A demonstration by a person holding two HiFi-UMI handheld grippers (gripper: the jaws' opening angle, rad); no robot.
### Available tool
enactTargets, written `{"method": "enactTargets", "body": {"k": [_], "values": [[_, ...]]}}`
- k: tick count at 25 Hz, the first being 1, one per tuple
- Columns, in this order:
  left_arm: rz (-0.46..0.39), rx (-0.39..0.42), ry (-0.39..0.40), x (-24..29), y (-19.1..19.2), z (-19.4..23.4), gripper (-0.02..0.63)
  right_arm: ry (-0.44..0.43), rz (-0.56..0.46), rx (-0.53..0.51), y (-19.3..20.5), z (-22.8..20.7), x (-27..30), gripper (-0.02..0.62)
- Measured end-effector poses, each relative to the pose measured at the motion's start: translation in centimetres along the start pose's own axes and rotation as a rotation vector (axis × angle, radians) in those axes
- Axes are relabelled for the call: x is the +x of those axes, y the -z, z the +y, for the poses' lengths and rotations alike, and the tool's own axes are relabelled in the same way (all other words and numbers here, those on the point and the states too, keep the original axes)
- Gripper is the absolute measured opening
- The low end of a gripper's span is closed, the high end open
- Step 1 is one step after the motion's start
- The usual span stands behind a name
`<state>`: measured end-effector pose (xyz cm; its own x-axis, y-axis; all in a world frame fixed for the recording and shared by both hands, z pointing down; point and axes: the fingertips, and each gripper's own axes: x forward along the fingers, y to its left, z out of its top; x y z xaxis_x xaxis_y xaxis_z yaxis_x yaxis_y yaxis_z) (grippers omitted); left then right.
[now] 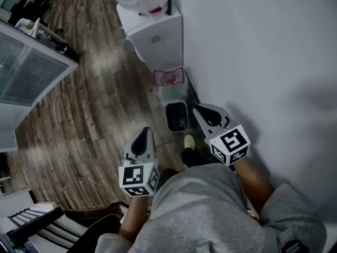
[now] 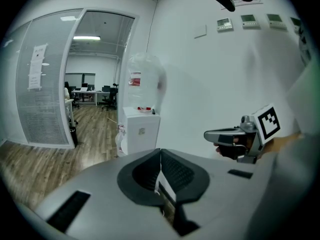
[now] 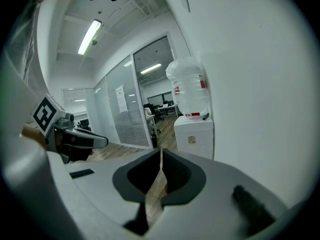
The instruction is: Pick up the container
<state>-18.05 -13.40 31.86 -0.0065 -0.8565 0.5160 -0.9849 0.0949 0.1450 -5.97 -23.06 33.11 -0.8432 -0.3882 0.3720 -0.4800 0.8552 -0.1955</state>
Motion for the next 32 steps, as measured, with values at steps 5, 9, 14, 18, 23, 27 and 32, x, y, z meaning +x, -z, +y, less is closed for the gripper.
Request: {"method": "enactTargets", "body": {"k": [5, 9, 14, 18, 23, 27, 32], "values": [[0.01, 0.012, -0.016, 1.9, -0.1, 1.0, 0.015, -0.004, 0.003, 0.023, 0.1, -1.1, 1.4, 0.032], [0.025, 0.021, -0.016, 3.0, 0.3, 1.5, 0.015, -0.014, 0.002, 0.03, -0.1, -1.0, 2.0, 0.032], [0.066, 0.031, 0.005, 4.5, 1.8, 2.3, 0.015, -0.006, 0.012, 0.05, 0.3, -0.8, 2.5, 0.032], [0.104, 0.036, 0.037, 6.4, 3.2, 3.3, 0.015, 0.012, 0.043, 0.07, 1.5, -0.7, 3.5, 0.032], [0.173, 0.044, 0.071, 9.5, 5.7, 6.0, 0.015, 0.046, 0.087, 0.065, 3.4, -0.8, 5.7, 0.032], [0.224, 0.059, 0.118, 12.6, 8.3, 8.2, 0.017, 0.077, 0.108, 0.11, 5.4, -1.4, 7.2, 0.032], [0.263, 0.008, 0.236, 17.0, 12.6, 9.7, 0.018, 0.113, 0.153, 0.157, 9.2, -2.2, 9.4, 0.032]]}}
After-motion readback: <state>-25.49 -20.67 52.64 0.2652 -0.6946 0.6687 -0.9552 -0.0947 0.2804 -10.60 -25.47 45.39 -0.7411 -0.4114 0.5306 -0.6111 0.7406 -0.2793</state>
